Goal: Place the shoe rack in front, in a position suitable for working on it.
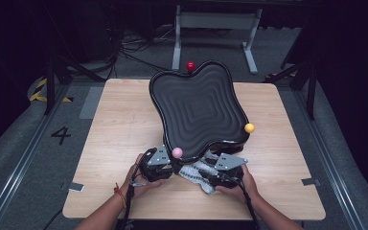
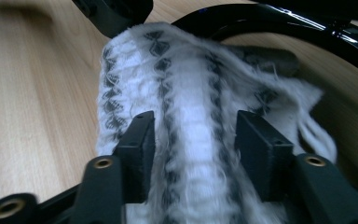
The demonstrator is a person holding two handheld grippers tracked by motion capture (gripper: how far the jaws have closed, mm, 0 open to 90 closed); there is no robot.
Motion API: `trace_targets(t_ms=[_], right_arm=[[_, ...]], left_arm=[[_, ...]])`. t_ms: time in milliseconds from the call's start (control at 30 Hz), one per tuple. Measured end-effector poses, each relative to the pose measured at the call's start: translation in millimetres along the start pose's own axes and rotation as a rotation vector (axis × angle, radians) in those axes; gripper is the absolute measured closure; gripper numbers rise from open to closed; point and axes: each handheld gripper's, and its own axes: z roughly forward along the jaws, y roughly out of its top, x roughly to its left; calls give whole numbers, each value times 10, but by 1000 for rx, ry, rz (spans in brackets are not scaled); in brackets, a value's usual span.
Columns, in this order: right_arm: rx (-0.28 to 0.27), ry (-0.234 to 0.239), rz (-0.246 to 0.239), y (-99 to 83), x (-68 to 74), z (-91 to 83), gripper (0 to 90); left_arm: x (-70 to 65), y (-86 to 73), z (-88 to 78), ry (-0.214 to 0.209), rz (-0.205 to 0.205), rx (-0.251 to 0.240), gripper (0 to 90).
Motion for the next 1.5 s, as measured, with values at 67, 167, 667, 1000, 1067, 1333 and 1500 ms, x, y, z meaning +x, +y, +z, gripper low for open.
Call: trace_targets(t_ms=[67,167,667,1000,1067,1333,1500], right_arm=[[2,-6,-5,13,21,35,430],[13,-18,2,17,27,125,408],[38,-148,-62,-27,-22,93,786],[28,-226,42,-156,-322,-65,812],[24,-261,49,-163,-364,-90,813],[45,-334,104,-281,-570,-192,813],[51,-356,121,-344,-641,-257,815]], left_arm=[[-2,0,3,-2,0,0,742],[0,2,8,-7,0,-3,742],[-3,-7,5,-6,-8,-4,743],[2,-8,13,-17,-11,-9,746],[-1,-8,12,-17,-12,-9,745],[-3,-14,15,-20,-13,-16,746],[-4,-13,15,-20,-12,-16,746]])
